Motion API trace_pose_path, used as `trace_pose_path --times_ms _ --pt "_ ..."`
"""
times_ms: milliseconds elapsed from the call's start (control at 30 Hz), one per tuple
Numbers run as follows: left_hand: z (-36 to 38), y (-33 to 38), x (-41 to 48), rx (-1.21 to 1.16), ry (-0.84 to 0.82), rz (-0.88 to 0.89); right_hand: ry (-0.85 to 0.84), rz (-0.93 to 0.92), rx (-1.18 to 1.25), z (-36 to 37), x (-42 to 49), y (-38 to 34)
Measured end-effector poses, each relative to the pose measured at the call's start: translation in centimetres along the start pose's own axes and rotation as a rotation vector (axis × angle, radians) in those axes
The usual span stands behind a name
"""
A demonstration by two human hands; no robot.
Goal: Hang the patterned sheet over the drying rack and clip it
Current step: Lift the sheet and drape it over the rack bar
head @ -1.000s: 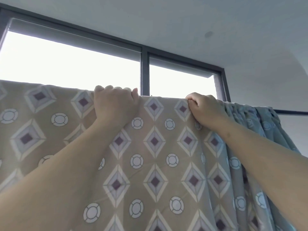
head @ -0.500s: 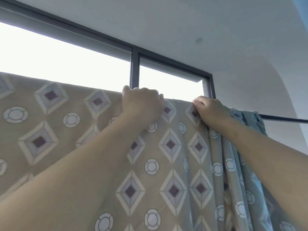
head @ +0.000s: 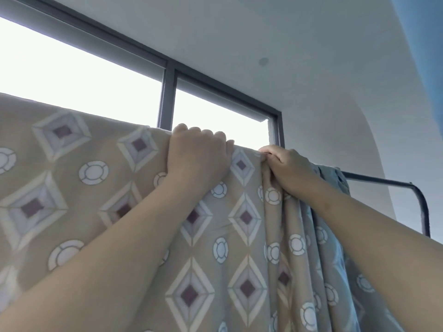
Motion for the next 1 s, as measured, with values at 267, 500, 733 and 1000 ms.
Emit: trace_pose_path --times_ms 267,500,733,1000 --pt "-0.5 -0.2 -0.3 0.156 0.081 -0.09 0.053 0.099 -0.053 0.1 -0.1 1.2" --pt "0.2 -0.4 -0.1 0.021 0.052 -0.019 0.044 -0.058 0.086 0.4 -0.6 -2.4" --pt "0.1 -0.3 0.1 -0.005 -0.006 0.019 0.12 -0.032 0.11 0.2 -0.5 -0.9" --pt "-0.4 -1.5 0.6 0.067 -0.24 -0.024 0.119 0.116 -0.186 0.1 0.4 -1.5"
Point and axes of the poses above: each hand's wrist, its own x-axis towards the middle knuckle, its own z-axis out of the palm, y = z × x, the point moved 2 cm from there along x, towards the middle knuckle, and after that the axes turned 12 degrees about -y, right-handed, at the moved point
